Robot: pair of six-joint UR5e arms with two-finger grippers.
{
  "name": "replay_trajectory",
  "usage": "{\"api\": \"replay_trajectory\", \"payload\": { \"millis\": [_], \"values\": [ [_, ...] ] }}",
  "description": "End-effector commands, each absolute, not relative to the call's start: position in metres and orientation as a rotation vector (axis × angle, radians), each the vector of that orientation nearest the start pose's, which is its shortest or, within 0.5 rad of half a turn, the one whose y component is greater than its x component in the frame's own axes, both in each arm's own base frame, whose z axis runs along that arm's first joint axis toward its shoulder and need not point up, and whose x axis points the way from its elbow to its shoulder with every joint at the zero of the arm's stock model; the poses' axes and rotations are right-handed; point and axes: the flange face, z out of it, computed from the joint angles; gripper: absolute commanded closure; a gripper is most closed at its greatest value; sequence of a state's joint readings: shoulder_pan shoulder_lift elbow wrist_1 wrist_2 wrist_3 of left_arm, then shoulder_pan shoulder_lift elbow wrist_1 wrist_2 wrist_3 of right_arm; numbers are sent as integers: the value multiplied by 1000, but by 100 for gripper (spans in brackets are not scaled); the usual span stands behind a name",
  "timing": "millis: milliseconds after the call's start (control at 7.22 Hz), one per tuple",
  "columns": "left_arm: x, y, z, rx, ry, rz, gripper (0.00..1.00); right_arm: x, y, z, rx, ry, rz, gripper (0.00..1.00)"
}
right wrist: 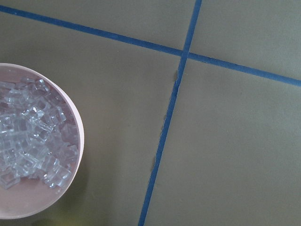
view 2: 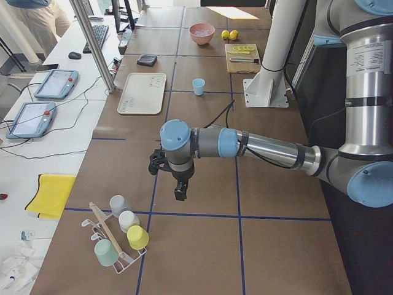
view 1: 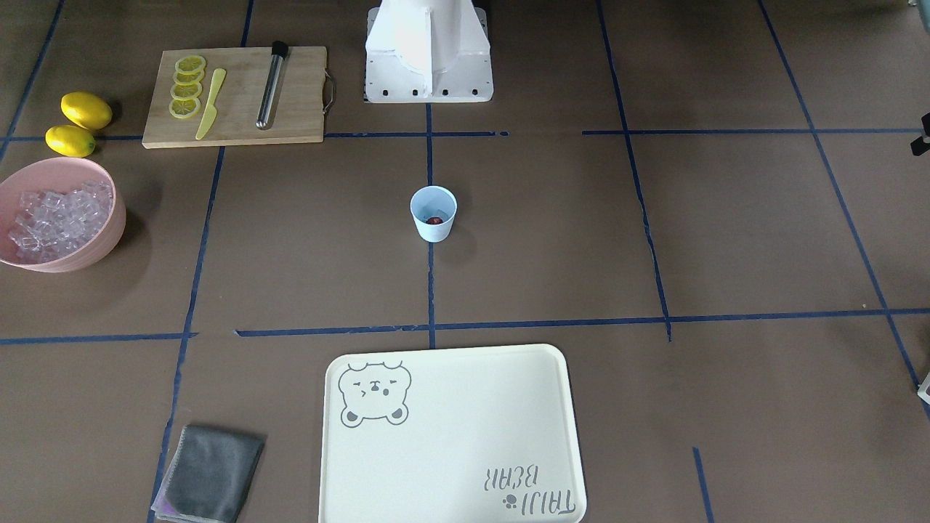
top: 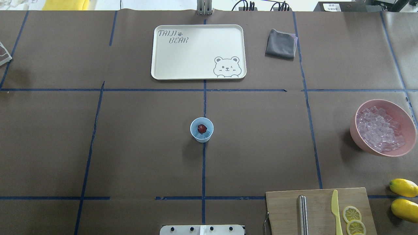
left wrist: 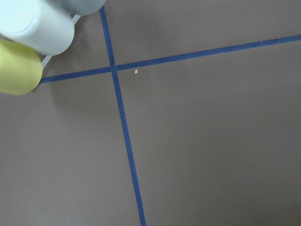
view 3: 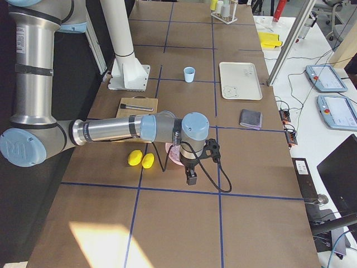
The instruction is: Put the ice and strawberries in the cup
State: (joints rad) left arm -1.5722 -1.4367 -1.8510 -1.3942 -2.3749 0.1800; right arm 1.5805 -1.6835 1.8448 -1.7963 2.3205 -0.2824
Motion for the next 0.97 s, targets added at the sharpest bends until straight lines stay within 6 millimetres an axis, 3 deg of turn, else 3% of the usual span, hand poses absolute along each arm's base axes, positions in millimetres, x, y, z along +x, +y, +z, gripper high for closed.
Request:
{"api": "replay_trajectory", "payload": {
  "millis": [0,415,831],
  "values": [
    [-67,-417,622,61,802,148,0,70,-432,602,45,-751,-228,0],
    [-67,-417,615,74,798,155,0,77,-432,600,59,-748,-223,0],
    [-67,-415,623,53,800,145,0,77,-431,599,58,-750,-217,0]
  ]
}}
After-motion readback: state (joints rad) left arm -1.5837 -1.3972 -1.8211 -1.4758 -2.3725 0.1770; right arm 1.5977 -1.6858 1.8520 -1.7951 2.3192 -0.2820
